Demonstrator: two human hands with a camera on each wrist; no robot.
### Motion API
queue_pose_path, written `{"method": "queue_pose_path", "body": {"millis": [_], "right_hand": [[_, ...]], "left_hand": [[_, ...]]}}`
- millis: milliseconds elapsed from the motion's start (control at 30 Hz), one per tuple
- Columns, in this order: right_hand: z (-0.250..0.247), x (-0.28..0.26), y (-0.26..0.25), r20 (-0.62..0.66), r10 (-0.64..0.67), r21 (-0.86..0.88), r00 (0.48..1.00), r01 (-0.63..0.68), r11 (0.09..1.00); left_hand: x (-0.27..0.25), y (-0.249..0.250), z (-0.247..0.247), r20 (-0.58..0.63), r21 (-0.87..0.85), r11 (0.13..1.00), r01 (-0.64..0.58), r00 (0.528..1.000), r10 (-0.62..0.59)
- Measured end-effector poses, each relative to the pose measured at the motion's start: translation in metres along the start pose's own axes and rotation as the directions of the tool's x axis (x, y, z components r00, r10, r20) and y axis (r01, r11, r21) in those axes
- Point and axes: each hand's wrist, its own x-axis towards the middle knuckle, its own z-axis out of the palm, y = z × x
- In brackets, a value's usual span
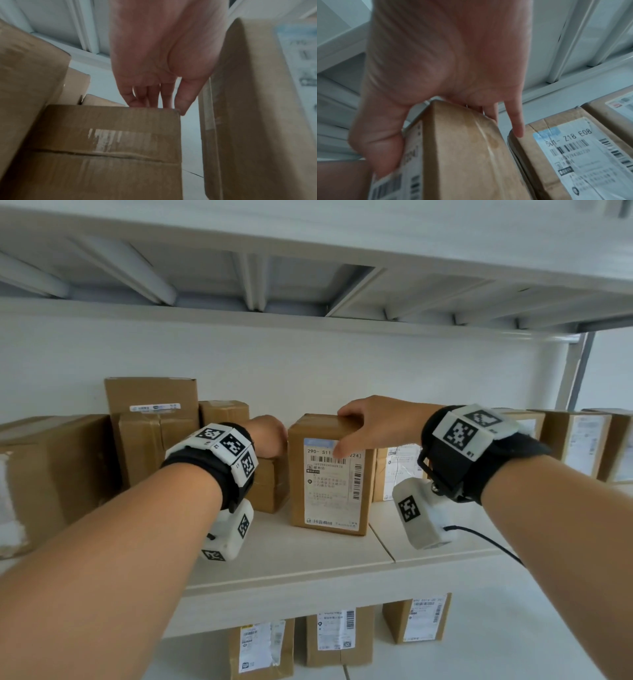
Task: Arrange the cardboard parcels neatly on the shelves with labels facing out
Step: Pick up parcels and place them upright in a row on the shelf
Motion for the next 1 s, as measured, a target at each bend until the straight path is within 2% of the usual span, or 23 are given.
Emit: {"method": "queue_pose_path", "body": {"millis": [233,500,600,767,867,1000], "right_hand": [[0.007,0.004,0.004,0.000,-0.010,0.069,1.000,0.010,0.998],[0.002,0.006,0.004,0.056,0.001,0.127,0.998,-0.008,0.992],[-0.006,0.005,0.005,0.018,0.001,0.138,1.000,-0.003,0.990],[-0.029,0.006,0.002,-0.096,-0.016,0.214,0.995,0.037,0.976],[-0.038,0.008,-0.002,-0.166,-0.039,0.211,0.985,0.074,0.975],[-0.042,0.015,-0.006,-0.162,-0.086,0.158,0.983,0.112,0.981]], "left_hand": [[0.012,0.000,0.000,0.093,0.087,0.995,-0.040,0.995,0.032],[0.001,-0.006,-0.013,0.240,0.029,0.998,0.053,0.969,-0.058],[-0.005,-0.012,-0.021,0.289,0.062,0.996,0.066,0.954,-0.081],[-0.013,-0.018,-0.038,0.349,0.002,0.989,0.150,0.926,-0.142],[-0.020,-0.014,-0.054,0.318,-0.128,0.986,0.109,0.946,-0.063],[-0.026,0.003,-0.069,0.061,-0.489,0.870,-0.053,0.994,0.094]]}}
